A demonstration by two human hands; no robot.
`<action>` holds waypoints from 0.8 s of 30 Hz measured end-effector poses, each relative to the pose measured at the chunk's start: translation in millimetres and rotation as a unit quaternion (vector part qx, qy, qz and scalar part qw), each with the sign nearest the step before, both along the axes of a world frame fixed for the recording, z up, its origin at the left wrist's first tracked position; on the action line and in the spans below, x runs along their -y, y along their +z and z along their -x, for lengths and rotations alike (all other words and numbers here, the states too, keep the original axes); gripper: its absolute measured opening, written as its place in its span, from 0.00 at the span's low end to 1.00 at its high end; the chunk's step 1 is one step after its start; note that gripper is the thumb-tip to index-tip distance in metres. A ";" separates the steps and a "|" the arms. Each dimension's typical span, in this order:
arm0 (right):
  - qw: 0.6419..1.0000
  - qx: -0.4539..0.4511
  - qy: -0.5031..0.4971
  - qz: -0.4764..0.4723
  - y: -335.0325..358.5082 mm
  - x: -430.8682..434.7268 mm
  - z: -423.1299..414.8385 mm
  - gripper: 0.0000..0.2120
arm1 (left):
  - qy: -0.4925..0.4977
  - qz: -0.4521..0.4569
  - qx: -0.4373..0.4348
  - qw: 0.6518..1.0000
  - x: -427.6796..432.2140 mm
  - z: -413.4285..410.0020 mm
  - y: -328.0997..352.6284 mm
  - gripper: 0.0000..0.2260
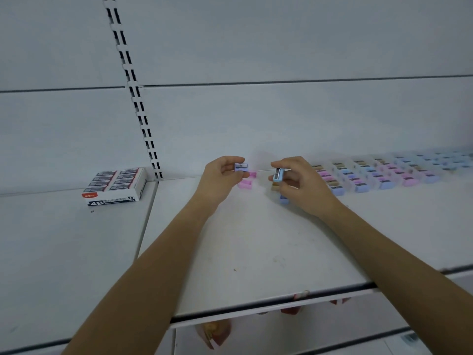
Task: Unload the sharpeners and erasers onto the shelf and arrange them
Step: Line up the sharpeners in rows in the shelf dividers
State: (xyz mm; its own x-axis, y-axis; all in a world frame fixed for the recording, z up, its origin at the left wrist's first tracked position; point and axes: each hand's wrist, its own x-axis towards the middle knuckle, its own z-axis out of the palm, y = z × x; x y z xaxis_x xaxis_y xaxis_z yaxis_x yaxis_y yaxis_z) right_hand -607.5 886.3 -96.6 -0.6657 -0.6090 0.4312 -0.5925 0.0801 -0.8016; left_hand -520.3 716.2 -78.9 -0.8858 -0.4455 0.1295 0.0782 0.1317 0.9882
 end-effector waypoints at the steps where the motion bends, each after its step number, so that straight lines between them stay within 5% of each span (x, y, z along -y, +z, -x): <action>1: 1.000 -0.003 -0.001 -0.001 0.7 -0.3 -0.9 0.18 | -0.001 0.009 -0.001 1.000 -2.1 0.0 1.0 0.12; 6: 0.999 -0.004 -0.034 0.018 3.9 -2.5 -6.7 0.14 | -0.008 0.062 -0.018 0.998 -15.0 -2.7 4.0 0.10; 12: 0.997 -0.062 -0.054 0.013 16.0 -24.0 -6.7 0.08 | 0.026 0.315 -0.085 0.945 -24.1 -2.7 -0.4 0.08; 24: 0.951 -0.276 -0.070 -0.123 20.1 -218.2 39.3 0.11 | 0.010 0.413 -0.120 0.903 -183.5 71.9 29.2 0.10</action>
